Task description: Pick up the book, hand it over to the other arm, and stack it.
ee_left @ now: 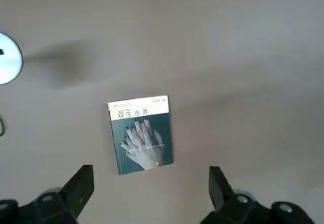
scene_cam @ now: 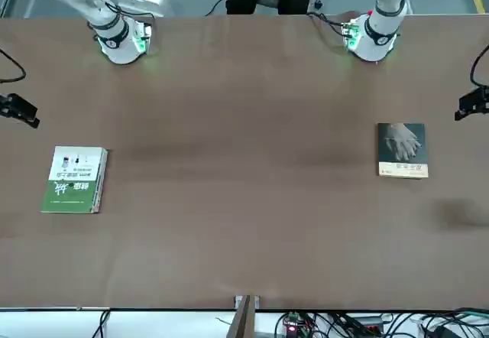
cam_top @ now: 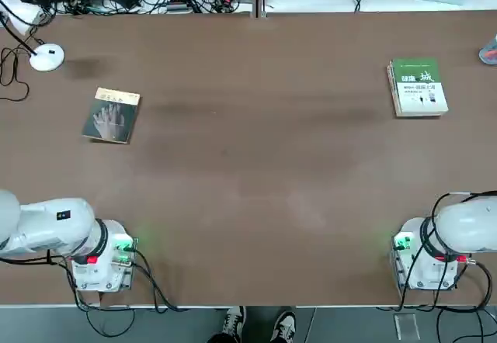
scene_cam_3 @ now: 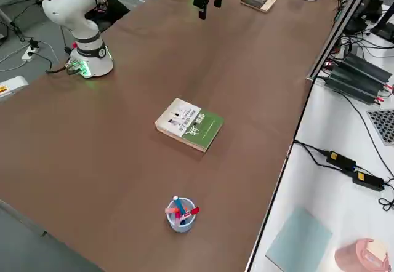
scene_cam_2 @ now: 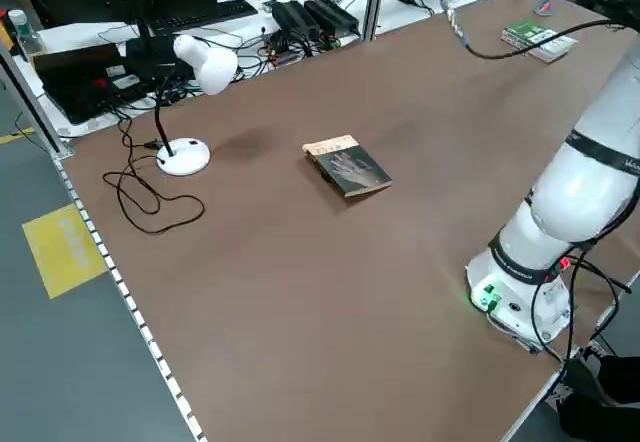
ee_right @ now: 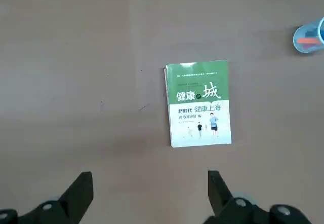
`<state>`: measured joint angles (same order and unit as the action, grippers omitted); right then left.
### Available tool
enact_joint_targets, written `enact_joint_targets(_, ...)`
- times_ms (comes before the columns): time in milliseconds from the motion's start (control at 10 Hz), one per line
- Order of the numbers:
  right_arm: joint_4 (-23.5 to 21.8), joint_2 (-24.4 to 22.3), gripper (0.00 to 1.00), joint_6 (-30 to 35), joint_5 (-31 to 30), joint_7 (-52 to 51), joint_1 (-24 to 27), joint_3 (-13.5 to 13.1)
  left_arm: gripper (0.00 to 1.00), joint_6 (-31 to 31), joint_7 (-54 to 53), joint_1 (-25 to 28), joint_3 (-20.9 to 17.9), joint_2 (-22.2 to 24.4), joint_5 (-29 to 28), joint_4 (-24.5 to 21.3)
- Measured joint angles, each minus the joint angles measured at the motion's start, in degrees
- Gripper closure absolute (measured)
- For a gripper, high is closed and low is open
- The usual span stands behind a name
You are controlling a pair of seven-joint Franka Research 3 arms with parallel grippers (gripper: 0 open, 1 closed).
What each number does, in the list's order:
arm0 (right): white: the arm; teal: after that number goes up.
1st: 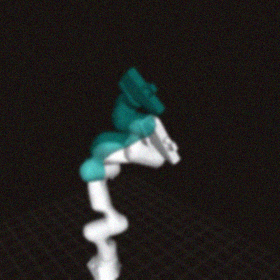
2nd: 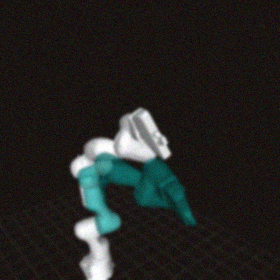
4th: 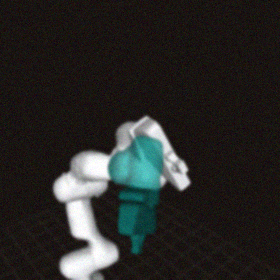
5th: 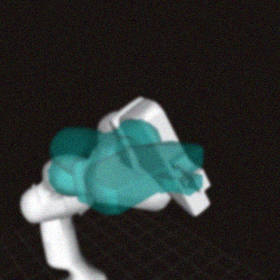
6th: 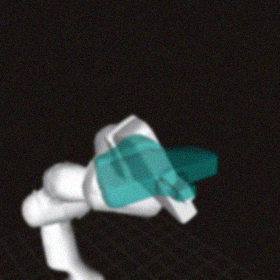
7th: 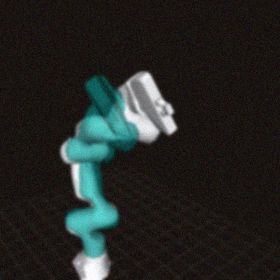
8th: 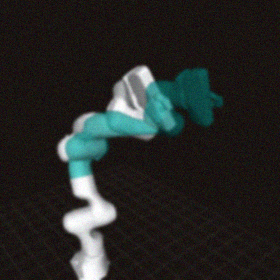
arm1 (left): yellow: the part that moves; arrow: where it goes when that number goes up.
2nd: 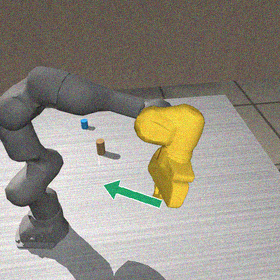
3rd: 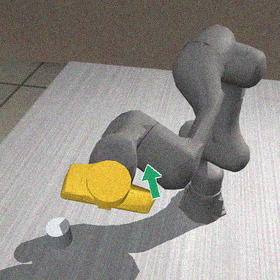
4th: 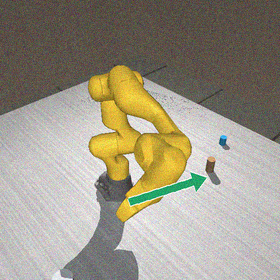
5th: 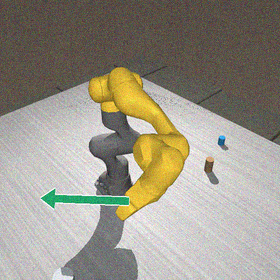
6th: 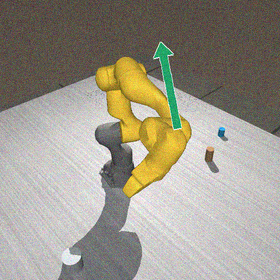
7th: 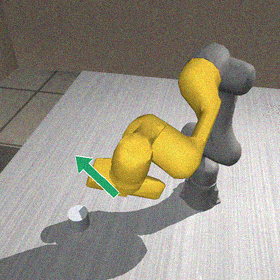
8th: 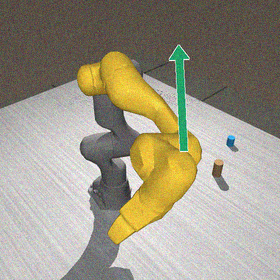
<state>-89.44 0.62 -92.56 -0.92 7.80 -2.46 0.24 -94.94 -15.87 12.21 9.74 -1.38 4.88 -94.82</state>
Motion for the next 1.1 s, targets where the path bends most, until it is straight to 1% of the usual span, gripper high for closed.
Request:
enact_joint_targets(300, -0.1, 0.0, 0.0, 0.0, 0.0, 0.0, 0.0, 0.0, 0.0, -4.5, -0.4, 0.8, 0.0, -0.3, 0.0, -5.8)
enact_joint_targets(500, -0.2, 0.0, 0.0, 0.0, 0.0, 0.0, 0.0, 0.0, 0.0, -6.4, -0.4, 1.5, 0.0, -0.3, 0.1, -10.0)
enact_joint_targets(800, -0.2, 0.0, 0.0, 0.0, 0.0, 0.0, 0.0, 0.0, 0.0, -6.8, -0.6, 3.5, 0.0, -0.3, 3.0, -15.7)
enact_joint_targets(1100, -0.2, 0.0, 0.0, 0.0, 0.0, 0.0, 0.0, 0.0, 0.0, -7.3, -5.3, 7.1, -0.1, -0.4, 5.3, -20.7)
